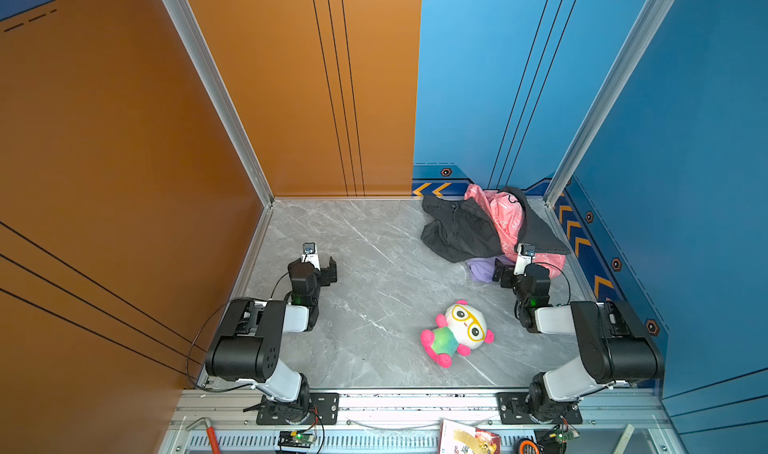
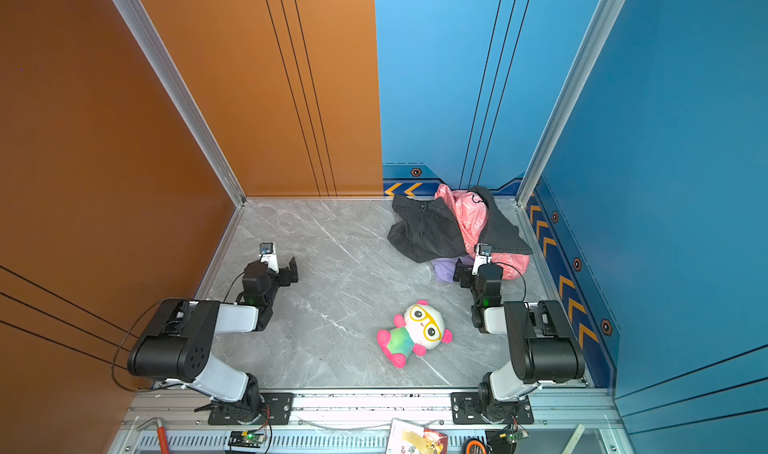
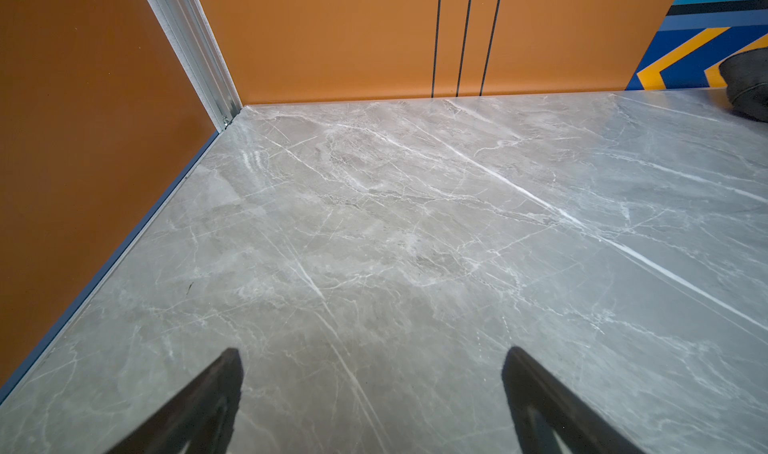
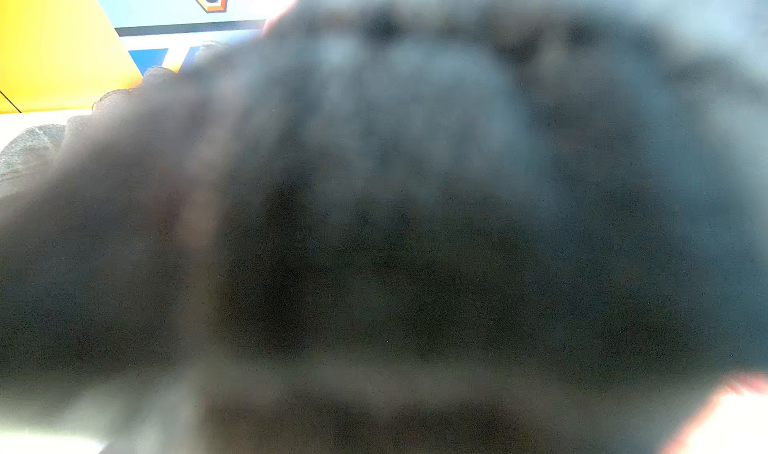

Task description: Pick out a specific cloth from the pile

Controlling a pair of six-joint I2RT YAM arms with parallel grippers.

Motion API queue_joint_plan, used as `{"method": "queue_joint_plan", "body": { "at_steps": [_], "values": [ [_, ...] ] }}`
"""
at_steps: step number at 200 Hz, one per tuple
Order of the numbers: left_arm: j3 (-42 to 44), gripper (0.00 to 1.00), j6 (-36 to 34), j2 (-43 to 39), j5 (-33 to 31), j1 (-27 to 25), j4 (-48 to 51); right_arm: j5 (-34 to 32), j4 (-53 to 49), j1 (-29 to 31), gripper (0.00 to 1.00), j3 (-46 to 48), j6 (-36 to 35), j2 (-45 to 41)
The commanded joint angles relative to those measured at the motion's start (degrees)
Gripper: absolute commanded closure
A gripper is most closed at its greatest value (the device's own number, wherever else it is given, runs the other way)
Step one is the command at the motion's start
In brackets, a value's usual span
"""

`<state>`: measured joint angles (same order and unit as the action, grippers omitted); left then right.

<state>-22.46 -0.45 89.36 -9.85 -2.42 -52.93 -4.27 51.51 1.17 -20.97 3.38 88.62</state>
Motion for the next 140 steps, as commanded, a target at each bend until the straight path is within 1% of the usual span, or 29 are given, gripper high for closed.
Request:
{"method": "queue_joint_plan", "body": {
  "at_steps": [1, 20, 47, 63, 81, 94, 120, 131, 140],
  "values": [
    [1.16, 0.02, -0.65, -1.92, -3.67, -1.05, 0.54, -5.63, -0.05, 1.42, 0.00, 0.21, -0.28, -2.66],
    [2.57, 0.02, -1.71, -5.71, -6.36, -2.60, 0.65, -10.30, -4.19, 2.89, 0.00, 0.36, -0.43, -7.80],
    [4.25, 0.02, -3.09, -13.11, -8.87, -4.44, 3.33, -12.63, -10.27, 3.57, 0.00, 0.85, -0.15, -16.51],
    [3.47, 0.02, -1.65, -18.86, -10.81, -4.96, 9.08, -14.51, -15.50, 3.83, 0.00, 0.68, 0.24, -22.39],
    [-0.15, 0.02, 0.44, -24.75, -12.78, -4.85, 20.29, -17.06, -23.66, 4.02, 0.00, -0.39, 1.15, -29.07],
    [-3.24, 0.02, 0.05, -27.93, -12.01, -4.64, 27.74, -18.50, -29.77, 4.02, 0.00, -1.36, 0.83, -33.59],
    [-8.61, 0.02, -2.17, -32.16, -6.49, -4.58, 39.67, -20.98, -38.74, 3.92, 0.00, -2.79, 0.50, -40.94],
    [-9.60, 0.02, -2.48, -33.94, -4.87, -4.37, 42.21, -21.55, -40.46, 3.63, 0.00, -3.17, 1.09, -43.55],
    [-9.50, 0.02, -0.96, -35.03, -6.10, -4.06, 41.59, -21.57, -41.63, 3.29, 0.00, -3.52, 1.80, -45.50]
  ]
}}
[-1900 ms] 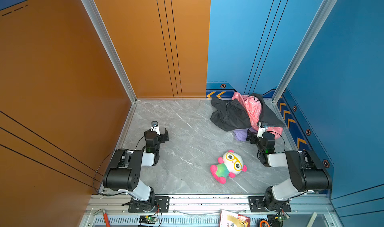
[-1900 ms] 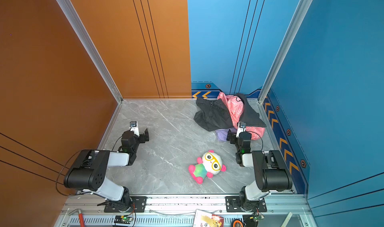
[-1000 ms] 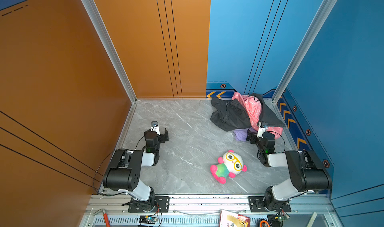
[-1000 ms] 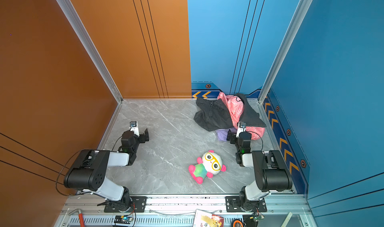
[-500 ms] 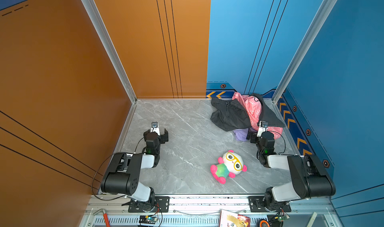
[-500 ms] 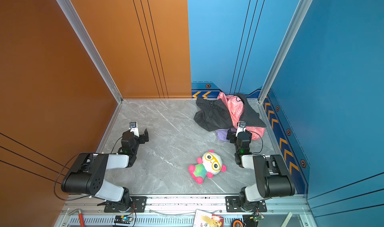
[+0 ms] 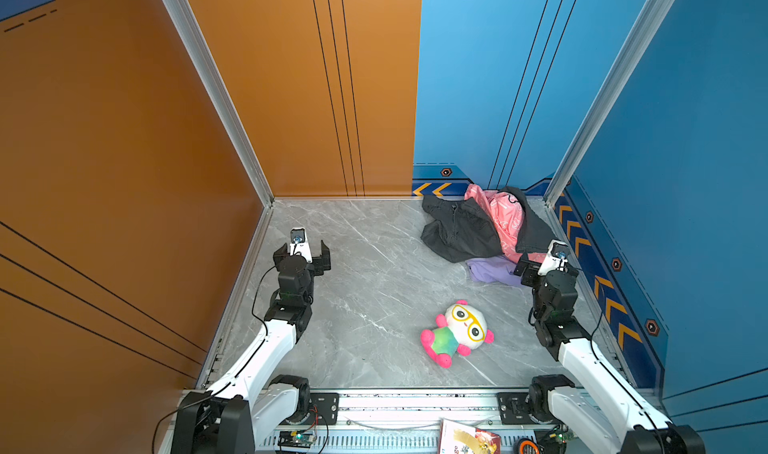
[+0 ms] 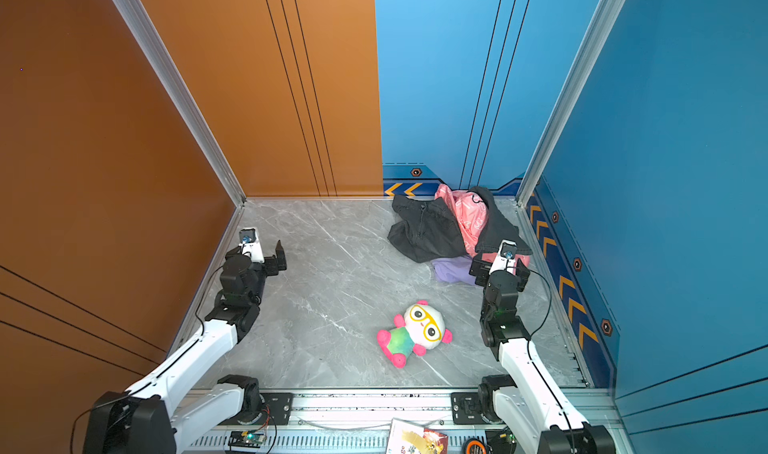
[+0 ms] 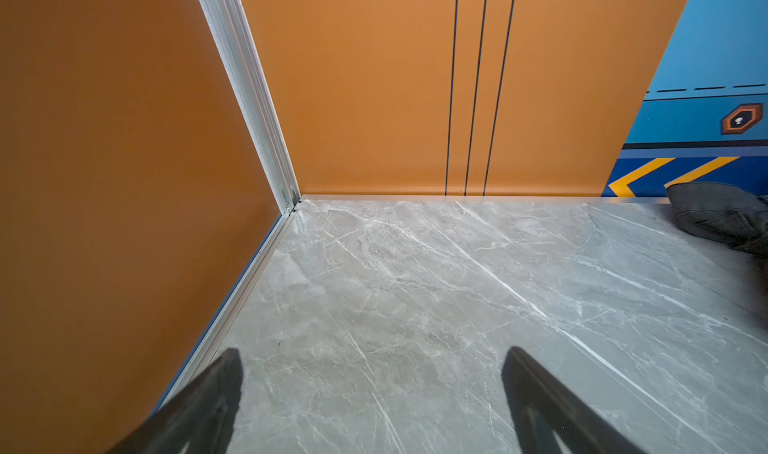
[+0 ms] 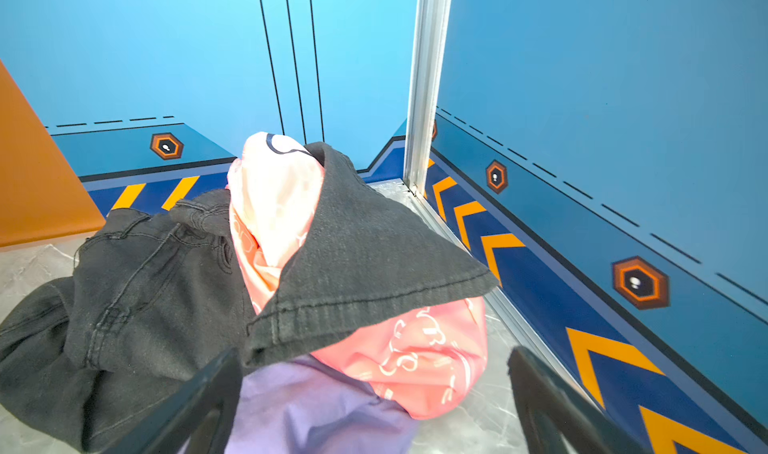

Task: Pick out a specific cloth from the pile
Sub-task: 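Raise both arms and move the right gripper toward the clothes pile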

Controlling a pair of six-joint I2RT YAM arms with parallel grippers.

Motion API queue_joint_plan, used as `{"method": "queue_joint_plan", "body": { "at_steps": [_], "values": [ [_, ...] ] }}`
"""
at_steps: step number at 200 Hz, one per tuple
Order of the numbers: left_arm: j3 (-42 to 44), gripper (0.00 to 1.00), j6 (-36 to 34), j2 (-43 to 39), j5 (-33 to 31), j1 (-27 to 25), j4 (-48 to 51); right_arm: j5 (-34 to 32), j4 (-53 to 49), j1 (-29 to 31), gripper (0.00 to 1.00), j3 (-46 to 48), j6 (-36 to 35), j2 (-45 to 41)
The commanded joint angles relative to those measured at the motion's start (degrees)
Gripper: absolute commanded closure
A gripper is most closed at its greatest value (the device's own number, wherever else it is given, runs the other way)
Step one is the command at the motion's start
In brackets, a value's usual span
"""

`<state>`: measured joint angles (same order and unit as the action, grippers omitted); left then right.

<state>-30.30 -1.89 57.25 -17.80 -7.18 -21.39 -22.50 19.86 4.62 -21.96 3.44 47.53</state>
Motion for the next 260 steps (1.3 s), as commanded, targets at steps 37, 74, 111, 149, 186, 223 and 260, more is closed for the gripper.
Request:
{"method": "queue_joint_plan", "body": {
  "at_steps": [37, 74, 111, 149, 186, 223, 260],
  "values": [
    [-4.37, 0.02, 10.66, -5.35, -1.61, 4.72, 16.29, -12.34, -26.06, -3.59, 0.00, -9.26, 11.57, -9.12],
    [-14.08, 0.02, 15.44, -0.09, 7.05, 10.56, 32.74, 1.61, -38.20, -11.75, 0.00, -14.92, 18.11, -7.55],
    [-16.20, 0.02, 16.25, 2.27, 16.35, 12.78, 35.16, 7.77, -44.77, -11.12, 0.00, -17.51, 27.33, -2.99],
    [-15.59, 0.02, 17.11, 2.86, 18.68, 11.41, 35.16, 8.24, -43.85, -3.34, 0.00, -15.90, 34.04, 0.22],
    [-15.40, 0.02, 18.53, 3.80, 20.83, 9.06, 34.76, 3.17, -38.02, 6.92, 0.01, -13.62, 43.33, 6.21],
    [-15.35, 0.02, 20.75, 6.23, 24.08, 5.66, 33.73, 2.30, -27.88, 10.38, 0.06, -13.01, 52.79, 15.77],
    [-15.11, 0.02, 21.85, 7.64, 23.49, 0.90, 32.72, 4.47, -18.69, 10.99, 0.14, -14.80, 61.68, 26.76]
  ]
}}
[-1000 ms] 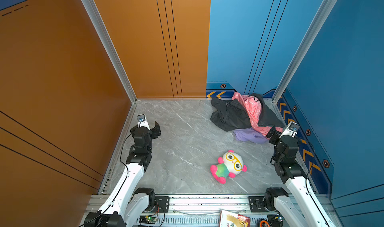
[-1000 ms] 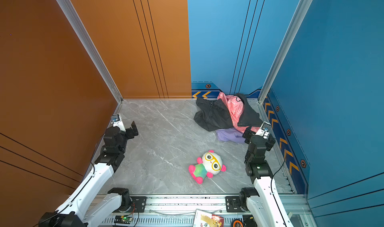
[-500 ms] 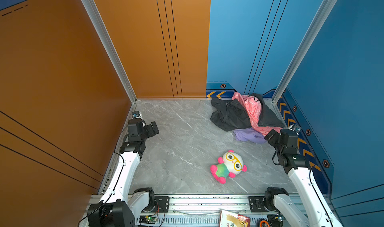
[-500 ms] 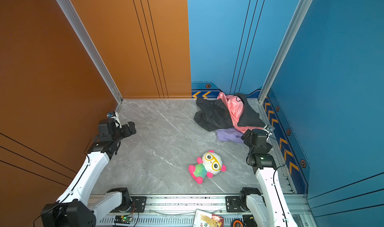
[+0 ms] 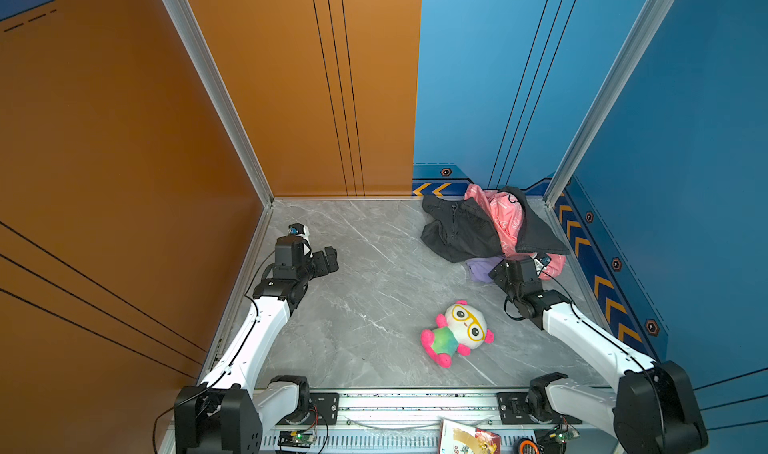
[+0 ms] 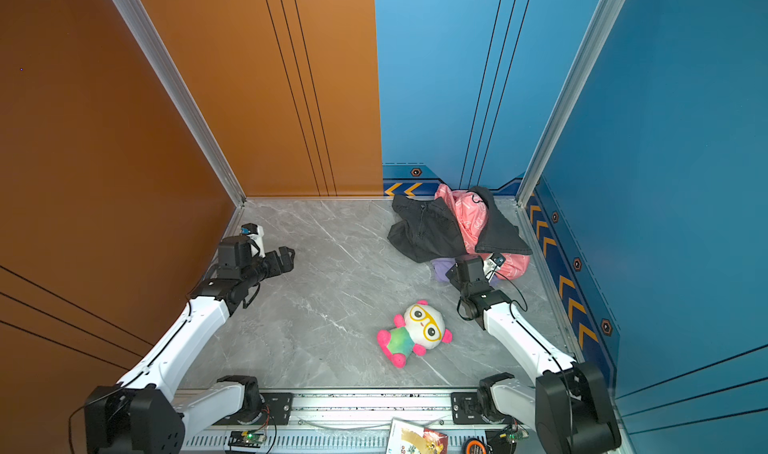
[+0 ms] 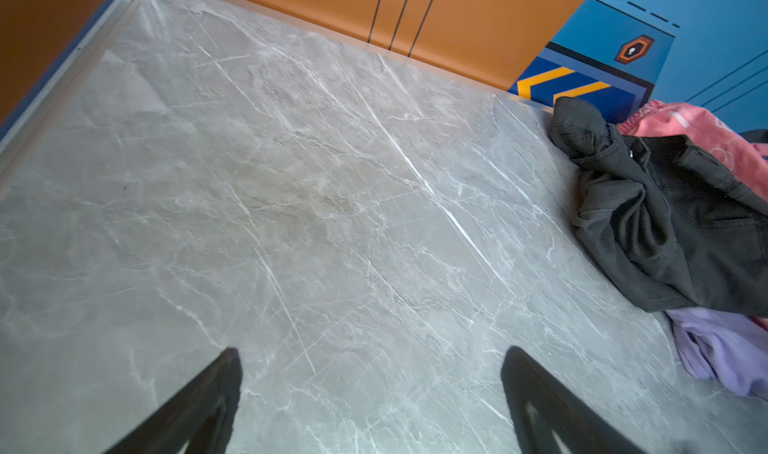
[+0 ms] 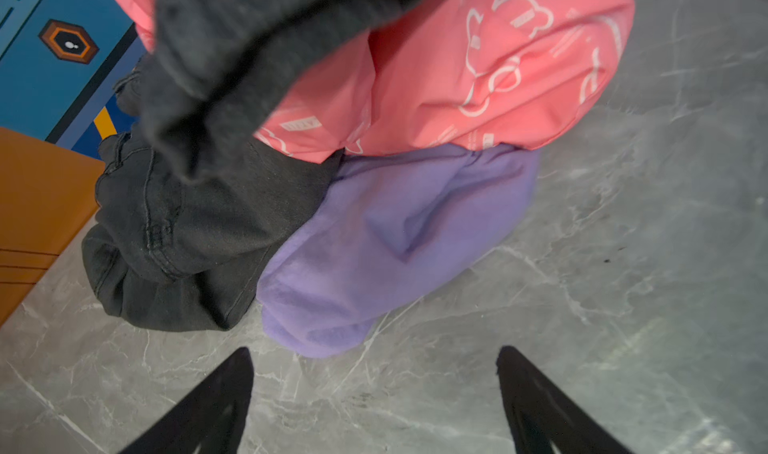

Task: Pick out a specific cloth from the pile
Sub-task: 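Raise both arms and move the right gripper toward the clothes pile, then grasp the lavender shirt under the pink jacket with the right gripper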

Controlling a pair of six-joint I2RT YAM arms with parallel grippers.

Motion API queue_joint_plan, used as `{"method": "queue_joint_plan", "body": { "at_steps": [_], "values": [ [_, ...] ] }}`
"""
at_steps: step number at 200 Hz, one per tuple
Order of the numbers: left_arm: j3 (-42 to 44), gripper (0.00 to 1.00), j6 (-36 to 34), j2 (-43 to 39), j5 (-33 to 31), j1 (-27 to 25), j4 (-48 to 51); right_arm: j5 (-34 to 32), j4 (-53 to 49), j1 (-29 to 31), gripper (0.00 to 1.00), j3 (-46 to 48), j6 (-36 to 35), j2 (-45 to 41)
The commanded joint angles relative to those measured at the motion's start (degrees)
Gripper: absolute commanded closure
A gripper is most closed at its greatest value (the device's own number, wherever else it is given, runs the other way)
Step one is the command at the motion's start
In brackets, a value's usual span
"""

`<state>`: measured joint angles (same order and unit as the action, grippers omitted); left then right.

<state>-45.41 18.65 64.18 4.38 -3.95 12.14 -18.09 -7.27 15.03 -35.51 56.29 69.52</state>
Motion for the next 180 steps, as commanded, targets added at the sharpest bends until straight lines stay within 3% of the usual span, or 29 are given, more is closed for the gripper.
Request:
{"method": "queue_joint_plan", "body": {
  "at_steps": [1, 39, 98, 164, 180],
  "values": [
    [-0.07, 0.02, 1.30, 0.74, 1.32, -2.45, -0.85, 0.11, 8.64, 0.56, 0.14, -1.28, 9.05, 5.03],
    [-0.86, 0.02, 1.97, 2.30, 1.42, -3.77, -2.97, 1.30, 14.12, 0.67, 0.24, -4.08, 15.09, 13.67],
    [-1.61, 0.02, 2.28, 3.93, -0.27, -4.15, -3.94, 2.96, 15.12, -0.80, 0.53, -7.35, 23.48, 22.56],
    [-3.52, 0.02, 4.62, 6.18, -2.90, -4.99, -4.36, 3.88, 4.35, -1.46, 0.95, -12.90, 30.20, 25.45],
    [-4.14, 0.02, 4.86, 6.47, -3.78, -5.64, -4.39, 2.95, -0.63, -1.08, 1.00, -14.98, 30.50, 24.43]
  ]
}}
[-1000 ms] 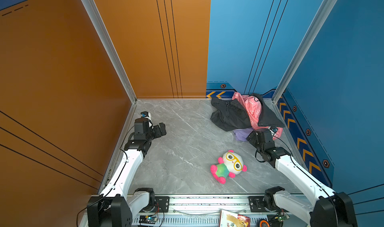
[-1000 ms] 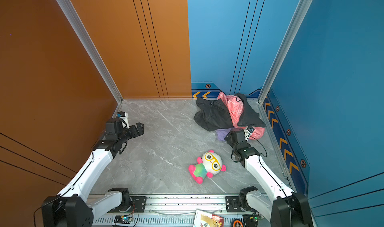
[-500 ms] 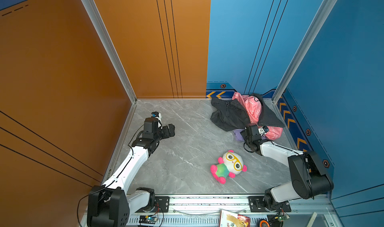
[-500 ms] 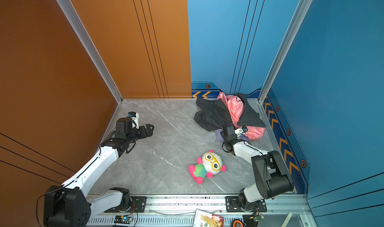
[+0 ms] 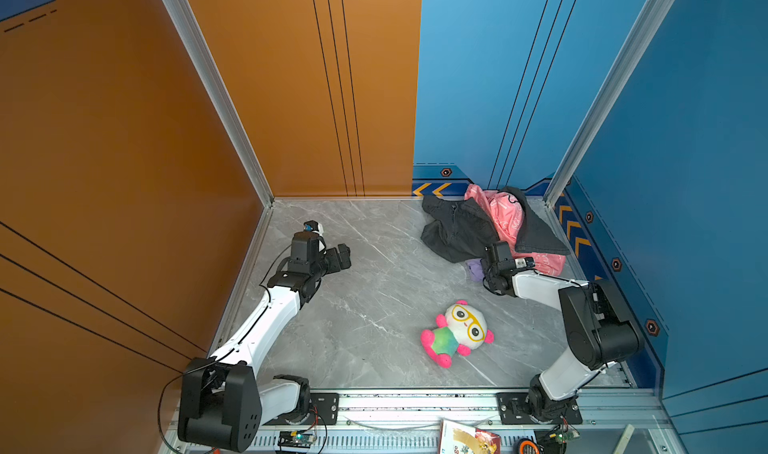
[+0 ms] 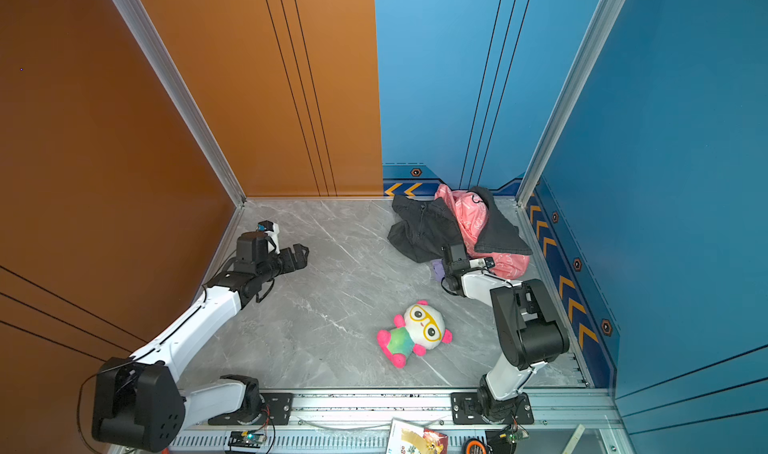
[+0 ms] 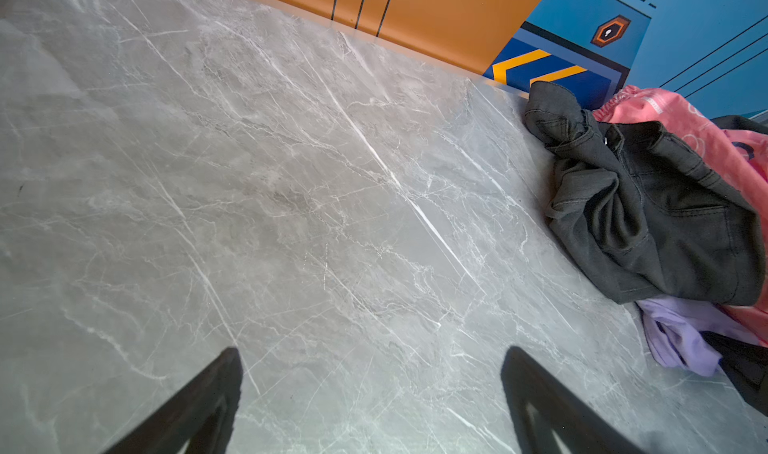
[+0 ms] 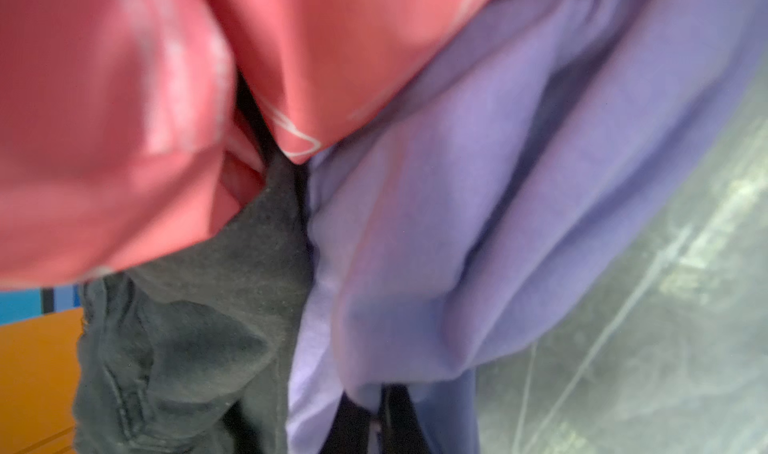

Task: Pick out a specific cloth from the pile
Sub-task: 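Grasp the lavender shirt under the pink jacket with the right gripper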

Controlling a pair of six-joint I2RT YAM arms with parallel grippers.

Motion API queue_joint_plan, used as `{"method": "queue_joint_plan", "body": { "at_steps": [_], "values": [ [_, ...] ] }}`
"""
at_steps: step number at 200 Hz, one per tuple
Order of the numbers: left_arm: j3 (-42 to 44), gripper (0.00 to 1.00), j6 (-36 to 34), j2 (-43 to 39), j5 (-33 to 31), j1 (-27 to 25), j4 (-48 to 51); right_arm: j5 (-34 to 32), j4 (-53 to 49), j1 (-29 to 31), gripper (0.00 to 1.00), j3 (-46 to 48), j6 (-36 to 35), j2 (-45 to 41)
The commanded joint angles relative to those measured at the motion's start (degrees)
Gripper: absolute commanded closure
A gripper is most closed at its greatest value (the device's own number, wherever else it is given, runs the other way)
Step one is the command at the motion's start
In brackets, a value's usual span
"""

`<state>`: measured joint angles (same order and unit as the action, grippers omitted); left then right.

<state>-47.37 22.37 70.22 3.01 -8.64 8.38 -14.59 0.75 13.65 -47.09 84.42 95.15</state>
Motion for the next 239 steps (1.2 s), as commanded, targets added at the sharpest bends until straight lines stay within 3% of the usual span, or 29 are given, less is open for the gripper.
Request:
{"method": "queue_joint_plan", "body": {
  "at_steps": [1, 41, 140, 184, 239],
  "values": [
    [-2.18, 0.02, 1.16, 0.40, -2.53, -0.98, -0.64, -0.63, -9.01, 0.31, 1.00, -3.51, 2.39, -1.29],
    [-3.55, 0.02, 0.81, 0.58, -4.12, -2.68, -0.60, -5.11, -20.51, 1.86, 1.00, -8.08, 3.62, -6.02],
    [-8.73, 0.02, -1.01, 3.26, -5.14, -7.00, -0.64, -8.70, -24.18, 3.23, 1.00, -17.45, 2.56, -12.20],
    [-9.82, 0.02, -1.38, 3.41, -5.68, -8.73, -0.58, -10.17, -24.20, 4.07, 1.00, -22.73, -0.93, -13.19],
    [-11.29, 0.02, -1.98, 3.79, -6.45, -10.25, -0.65, -14.74, -24.14, 4.92, 1.00, -29.17, -11.05, -14.65]
  ]
}}
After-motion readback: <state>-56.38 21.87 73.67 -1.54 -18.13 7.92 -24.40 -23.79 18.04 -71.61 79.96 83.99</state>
